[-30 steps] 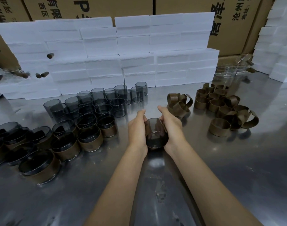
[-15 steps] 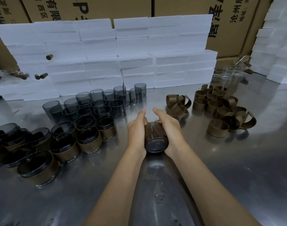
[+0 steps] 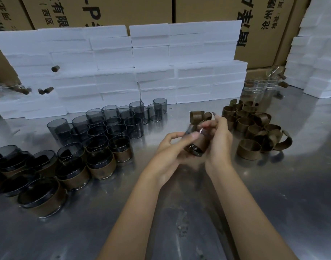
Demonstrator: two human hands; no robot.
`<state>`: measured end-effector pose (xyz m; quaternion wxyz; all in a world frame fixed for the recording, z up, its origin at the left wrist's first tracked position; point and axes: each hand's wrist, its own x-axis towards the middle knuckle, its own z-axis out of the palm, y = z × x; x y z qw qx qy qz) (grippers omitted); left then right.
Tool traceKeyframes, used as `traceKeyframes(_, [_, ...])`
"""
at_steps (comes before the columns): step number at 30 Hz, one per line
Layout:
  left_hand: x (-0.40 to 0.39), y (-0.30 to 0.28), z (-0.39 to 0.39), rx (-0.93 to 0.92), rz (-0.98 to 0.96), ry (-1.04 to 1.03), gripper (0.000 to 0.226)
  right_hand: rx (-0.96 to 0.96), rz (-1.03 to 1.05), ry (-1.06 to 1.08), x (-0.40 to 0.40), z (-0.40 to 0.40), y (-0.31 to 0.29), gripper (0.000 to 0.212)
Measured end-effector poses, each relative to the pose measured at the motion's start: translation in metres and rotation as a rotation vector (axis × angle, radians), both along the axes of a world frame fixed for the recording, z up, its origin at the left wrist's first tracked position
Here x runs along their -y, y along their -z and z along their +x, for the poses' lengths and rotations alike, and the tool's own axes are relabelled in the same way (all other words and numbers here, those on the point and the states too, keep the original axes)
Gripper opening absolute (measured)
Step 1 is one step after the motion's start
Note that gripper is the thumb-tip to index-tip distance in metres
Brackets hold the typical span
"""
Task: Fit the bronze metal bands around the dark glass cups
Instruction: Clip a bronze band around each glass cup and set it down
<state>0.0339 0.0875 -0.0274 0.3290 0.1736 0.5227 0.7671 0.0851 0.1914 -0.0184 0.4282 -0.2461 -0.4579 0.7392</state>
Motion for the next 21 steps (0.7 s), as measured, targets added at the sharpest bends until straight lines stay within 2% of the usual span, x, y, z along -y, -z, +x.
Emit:
traceKeyframes(2, [0.003, -0.004, -0.005, 0.141, 0.156, -0.07, 0.035, -0.01, -0.011, -0.111, 0.003, 0.0, -0.001, 0.03])
traceKeyframes(3, [0.005, -0.005, -0.008, 0.224, 0.234, -0.087, 0.035, 0.03, 0.002, -0.169, 0.004, 0.0, -0.001, 0.028])
traceKeyframes(5, [0.011, -0.007, -0.014, 0.366, 0.358, -0.095, 0.048, 0.132, 0.067, -0.28, 0.008, -0.002, -0.001, 0.045])
traceKeyframes(7, [0.016, -0.008, -0.018, 0.427, 0.431, -0.091, 0.054, 0.207, 0.174, -0.391, 0.017, -0.002, 0.0, 0.066])
traceKeyframes(9, [0.019, -0.006, -0.022, 0.432, 0.48, -0.085, 0.053, 0.243, 0.277, -0.445, 0.028, -0.004, 0.004, 0.062])
traceKeyframes(11, [0.019, -0.005, -0.022, 0.416, 0.466, -0.082, 0.053, 0.239, 0.363, -0.423, 0.033, -0.006, 0.01, 0.053])
traceKeyframes(14, [0.016, -0.002, -0.024, 0.326, 0.338, -0.109, 0.054, 0.237, 0.5, -0.3, 0.033, -0.011, 0.018, 0.045])
traceKeyframes(16, [0.013, 0.001, -0.026, 0.227, 0.236, -0.153, 0.053, 0.245, 0.543, -0.243, 0.032, -0.013, 0.02, 0.047])
traceKeyframes(19, [0.012, 0.002, -0.026, 0.123, 0.113, -0.221, 0.049, 0.327, 0.569, -0.211, 0.032, -0.013, 0.021, 0.062])
traceKeyframes(21, [0.013, 0.002, -0.026, 0.051, 0.04, -0.287, 0.045, 0.367, 0.586, -0.196, 0.032, -0.014, 0.023, 0.062])
